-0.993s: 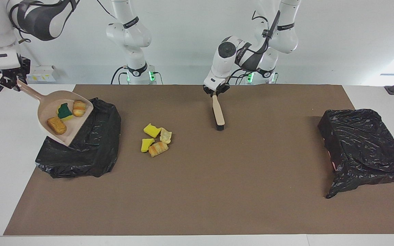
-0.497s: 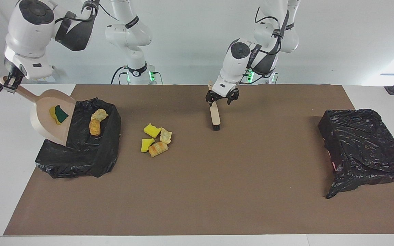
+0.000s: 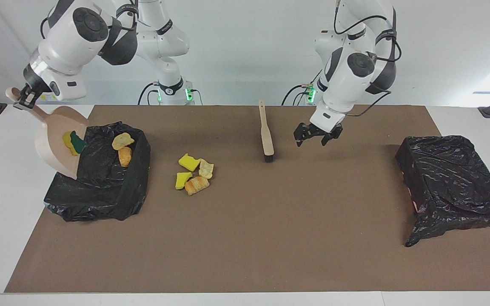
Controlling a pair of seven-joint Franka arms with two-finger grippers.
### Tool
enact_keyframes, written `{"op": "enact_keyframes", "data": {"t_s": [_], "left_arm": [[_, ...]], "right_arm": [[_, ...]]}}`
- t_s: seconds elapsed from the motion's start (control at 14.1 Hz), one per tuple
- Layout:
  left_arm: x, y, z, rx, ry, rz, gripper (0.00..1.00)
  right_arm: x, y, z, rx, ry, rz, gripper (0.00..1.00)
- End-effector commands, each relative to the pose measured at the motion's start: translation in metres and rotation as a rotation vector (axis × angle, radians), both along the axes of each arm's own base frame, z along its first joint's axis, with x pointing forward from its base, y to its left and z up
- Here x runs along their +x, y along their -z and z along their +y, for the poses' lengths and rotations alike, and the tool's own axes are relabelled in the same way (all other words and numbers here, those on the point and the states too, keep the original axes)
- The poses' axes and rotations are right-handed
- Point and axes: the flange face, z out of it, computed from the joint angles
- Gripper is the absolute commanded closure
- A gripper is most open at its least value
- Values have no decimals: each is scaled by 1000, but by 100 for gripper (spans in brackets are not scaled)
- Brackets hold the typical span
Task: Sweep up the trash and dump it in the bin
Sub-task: 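Tip the dustpan over the black bag with the right gripper to dump it, then bring the empty dustpan back toward the mat center with the right gripper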
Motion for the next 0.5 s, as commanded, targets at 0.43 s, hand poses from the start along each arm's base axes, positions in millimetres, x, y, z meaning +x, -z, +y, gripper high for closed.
{"op": "enact_keyframes", "data": {"t_s": [0.43], "left_arm": [[39, -93, 138, 60, 144, 5, 0]], "right_arm": [[-13, -13, 41, -76, 3, -1, 100]]}}
